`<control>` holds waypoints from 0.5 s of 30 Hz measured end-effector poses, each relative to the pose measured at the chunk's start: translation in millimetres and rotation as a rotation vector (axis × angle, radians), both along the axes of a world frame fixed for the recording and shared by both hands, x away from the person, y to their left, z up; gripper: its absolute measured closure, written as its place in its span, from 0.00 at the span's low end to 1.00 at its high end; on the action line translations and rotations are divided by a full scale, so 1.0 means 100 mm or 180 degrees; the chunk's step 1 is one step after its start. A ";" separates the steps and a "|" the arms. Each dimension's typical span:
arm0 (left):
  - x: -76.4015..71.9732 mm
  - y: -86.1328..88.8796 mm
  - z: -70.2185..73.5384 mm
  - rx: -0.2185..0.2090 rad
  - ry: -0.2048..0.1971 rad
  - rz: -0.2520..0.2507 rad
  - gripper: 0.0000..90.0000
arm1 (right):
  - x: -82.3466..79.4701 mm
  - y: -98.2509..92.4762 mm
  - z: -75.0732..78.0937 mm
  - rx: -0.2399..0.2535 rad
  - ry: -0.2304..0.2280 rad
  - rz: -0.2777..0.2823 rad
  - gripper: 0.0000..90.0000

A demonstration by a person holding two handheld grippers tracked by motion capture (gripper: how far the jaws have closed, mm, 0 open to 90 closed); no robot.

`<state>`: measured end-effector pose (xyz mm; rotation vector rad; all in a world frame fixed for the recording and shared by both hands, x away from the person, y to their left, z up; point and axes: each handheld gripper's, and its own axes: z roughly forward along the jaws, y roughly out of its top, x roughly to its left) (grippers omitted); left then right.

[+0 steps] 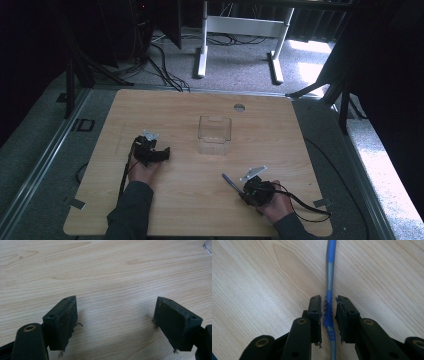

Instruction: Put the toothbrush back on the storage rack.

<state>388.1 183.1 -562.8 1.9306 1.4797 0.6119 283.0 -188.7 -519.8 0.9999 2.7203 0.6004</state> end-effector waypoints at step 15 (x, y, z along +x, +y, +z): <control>0.00 0.00 0.00 0.0001 0.0000 0.0000 0.22 | 0.01 0.04 -0.03 -0.0134 0.0044 0.0018 0.85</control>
